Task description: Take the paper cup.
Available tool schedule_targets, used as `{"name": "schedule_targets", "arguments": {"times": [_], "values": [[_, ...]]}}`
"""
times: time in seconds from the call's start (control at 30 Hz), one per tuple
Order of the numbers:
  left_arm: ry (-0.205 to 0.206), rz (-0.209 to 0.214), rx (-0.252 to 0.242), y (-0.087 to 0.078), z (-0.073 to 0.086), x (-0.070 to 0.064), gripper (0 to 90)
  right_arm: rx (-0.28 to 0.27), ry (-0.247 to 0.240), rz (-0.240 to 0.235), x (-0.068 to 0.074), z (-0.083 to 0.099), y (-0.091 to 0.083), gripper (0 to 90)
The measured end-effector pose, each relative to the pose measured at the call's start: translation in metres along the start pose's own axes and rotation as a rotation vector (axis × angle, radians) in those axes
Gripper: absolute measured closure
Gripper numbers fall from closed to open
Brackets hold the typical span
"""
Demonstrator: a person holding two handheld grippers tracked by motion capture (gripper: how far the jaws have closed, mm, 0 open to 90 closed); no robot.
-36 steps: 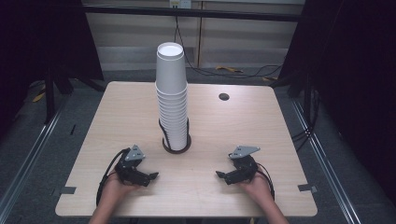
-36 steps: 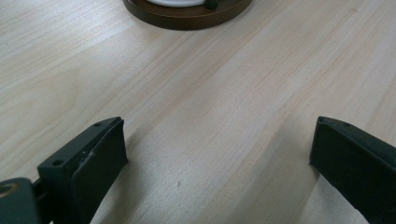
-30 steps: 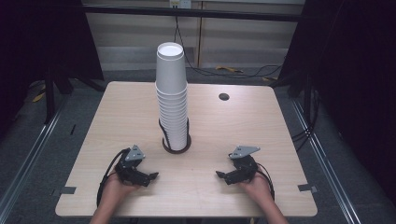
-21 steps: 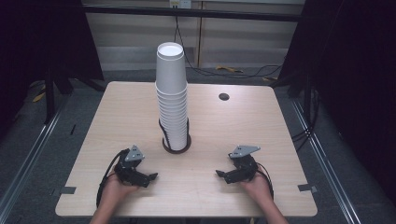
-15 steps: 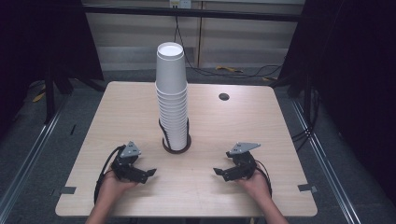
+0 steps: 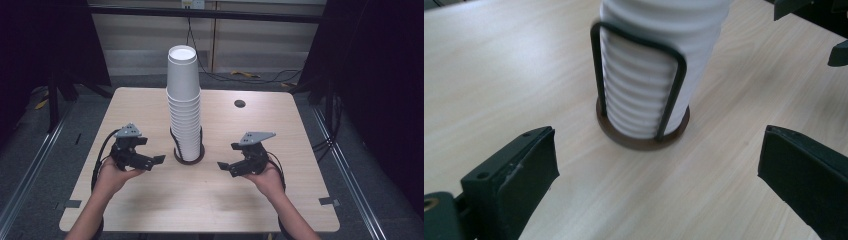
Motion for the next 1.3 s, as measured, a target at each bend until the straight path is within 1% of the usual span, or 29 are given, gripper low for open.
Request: {"name": "schedule_targets", "arguments": {"times": [0.03, 0.13, 0.2, 0.23, 0.27, 0.33, 0.4, 0.43, 0.5, 0.57, 0.63, 0.73, 0.8, 0.87, 0.93, 1.0, 1.07, 1.13, 1.17, 1.2, 1.23, 1.3], "values": [[-0.001, 0.016, -0.018, -0.001, -0.016, 0.0, 2.1, -0.009, 0.004, 0.003, -0.001, -0.006, 0.0, 13.4], [0.005, 0.02, -0.037, -0.003, -0.034, 0.0, 2.3, -0.025, 0.012, 0.011, -0.005, -0.023, 0.002, 13.2], [-0.005, 0.035, -0.059, -0.005, -0.046, 0.0, 2.4, -0.035, 0.012, 0.015, -0.007, -0.035, 0.003, 13.2], [-0.001, 0.039, -0.06, -0.006, -0.053, -0.001, 2.4, -0.044, 0.014, 0.016, -0.007, -0.041, 0.003, 13.2], [0.0, 0.033, -0.065, -0.006, -0.06, -0.001, 2.4, -0.055, 0.012, 0.015, -0.007, -0.047, 0.004, 13.2], [0.003, 0.04, -0.072, -0.006, -0.073, -0.002, 3.1, -0.074, 0.01, 0.009, -0.007, -0.058, 0.005, 13.2], [0.009, 0.035, -0.083, -0.006, -0.085, -0.002, 2.9, -0.096, 0.017, 0.002, -0.006, -0.07, 0.007, 13.2], [0.014, 0.033, -0.093, -0.006, -0.091, -0.002, 3.0, -0.106, 0.013, 0.003, -0.005, -0.076, 0.008, 13.2], [0.007, 0.033, -0.109, -0.006, -0.102, -0.002, 3.0, -0.115, -0.001, 0.011, -0.003, -0.087, 0.011, 13.2], [0.006, 0.037, -0.122, -0.007, -0.114, -0.002, 3.0, -0.13, 0.01, 0.01, -0.003, -0.099, 0.015, 13.2], [0.015, 0.031, -0.134, -0.007, -0.124, -0.003, 3.0, -0.155, 0.03, 0.005, -0.001, -0.112, 0.02, 13.2], [0.031, 0.033, -0.139, -0.005, -0.14, -0.005, 3.5, -0.171, 0.022, 0.008, 0.002, -0.127, 0.028, 13.2], [0.041, 0.036, -0.139, -0.003, -0.148, -0.007, 3.5, -0.19, 0.013, 0.012, 0.004, -0.136, 0.032, 13.2], [0.056, 0.042, -0.138, -0.001, -0.156, -0.01, 3.5, -0.196, 0.009, 0.018, 0.005, -0.143, 0.036, 13.2], [0.05, 0.048, -0.147, 0.001, -0.163, -0.011, 3.5, -0.193, 0.002, 0.025, 0.006, -0.148, 0.04, 12.7], [0.052, 0.054, -0.156, 0.003, -0.169, -0.012, 3.7, -0.206, 0.0, 0.011, 0.007, -0.152, 0.044, 12.6], [0.059, 0.047, -0.154, 0.006, -0.172, -0.012, 3.7, -0.208, -0.012, 0.021, 0.009, -0.155, 0.047, 12.2], [0.057, 0.042, -0.156, 0.01, -0.175, -0.012, 3.7, -0.227, 0.002, 0.033, 0.009, -0.157, 0.049, 11.0], [0.058, 0.039, -0.154, 0.012, -0.176, -0.012, 3.7, -0.237, 0.018, 0.027, 0.009, -0.158, 0.05, 10.9], [0.058, 0.041, -0.157, 0.014, -0.176, -0.012, 3.8, -0.233, 0.02, 0.022, 0.008, -0.158, 0.053, 10.5], [0.068, 0.041, -0.161, 0.016, -0.178, -0.011, 3.7, -0.225, 0.017, 0.014, 0.009, -0.158, 0.055, 10.4], [0.066, 0.04, -0.171, 0.021, -0.18, -0.013, 2.0, -0.228, 0.007, 0.004, 0.009, -0.158, 0.059, 10.0]]}}
Point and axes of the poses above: each handheld gripper's, and its own axes: y roughly forward along the jaws, z roughly out of its underside, x roughly to its left, the point moved 2 cm from there along y, roughly forward along the jaws, and after that the axes turned 14 degrees about -x, right-handed, at the moved point
